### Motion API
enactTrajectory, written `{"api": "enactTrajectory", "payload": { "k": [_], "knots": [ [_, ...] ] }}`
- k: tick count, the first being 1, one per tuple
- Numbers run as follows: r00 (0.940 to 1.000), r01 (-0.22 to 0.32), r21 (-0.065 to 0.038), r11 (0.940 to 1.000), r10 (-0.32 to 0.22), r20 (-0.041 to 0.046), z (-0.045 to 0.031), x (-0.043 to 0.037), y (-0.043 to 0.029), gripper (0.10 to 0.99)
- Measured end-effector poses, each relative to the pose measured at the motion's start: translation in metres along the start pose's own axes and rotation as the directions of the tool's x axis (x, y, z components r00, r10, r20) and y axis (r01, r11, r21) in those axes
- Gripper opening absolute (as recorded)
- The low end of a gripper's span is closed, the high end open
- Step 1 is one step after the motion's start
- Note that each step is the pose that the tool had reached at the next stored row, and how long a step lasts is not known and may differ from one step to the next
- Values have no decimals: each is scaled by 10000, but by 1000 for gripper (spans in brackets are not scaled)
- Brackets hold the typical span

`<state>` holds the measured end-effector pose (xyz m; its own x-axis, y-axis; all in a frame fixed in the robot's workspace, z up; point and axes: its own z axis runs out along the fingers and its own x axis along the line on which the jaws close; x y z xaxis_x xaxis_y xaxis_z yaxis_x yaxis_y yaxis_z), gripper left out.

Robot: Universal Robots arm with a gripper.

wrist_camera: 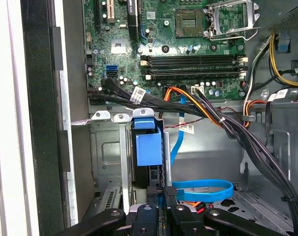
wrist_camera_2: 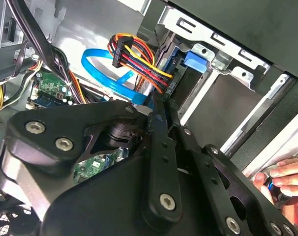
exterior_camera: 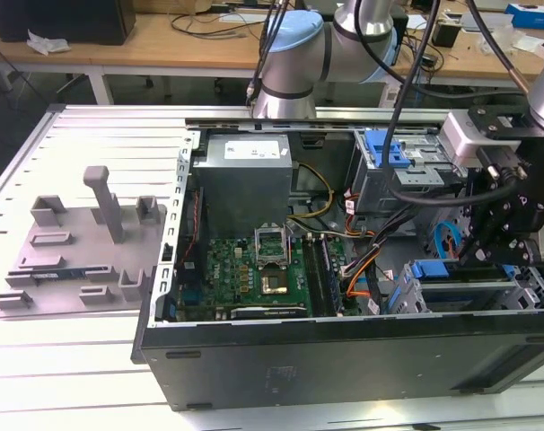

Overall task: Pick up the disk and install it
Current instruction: 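Insert the second disk wire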

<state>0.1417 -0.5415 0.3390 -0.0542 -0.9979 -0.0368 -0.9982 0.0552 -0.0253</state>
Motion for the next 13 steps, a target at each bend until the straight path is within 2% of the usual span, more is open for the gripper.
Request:
{"api": "enactTrajectory", "payload": {
  "k": [5,6,9,13],
  "knots": [
    [10000,1,-2,10000,-1,13,-15,-2,1,173],
    [10000,1,-1,10000,-1,2,-51,-4,0,239],
    [10000,2,0,10000,-2,-3,-149,-12,-3,239],
    [10000,2,1,10000,-2,-25,-344,-20,-8,239]
  ]
}}
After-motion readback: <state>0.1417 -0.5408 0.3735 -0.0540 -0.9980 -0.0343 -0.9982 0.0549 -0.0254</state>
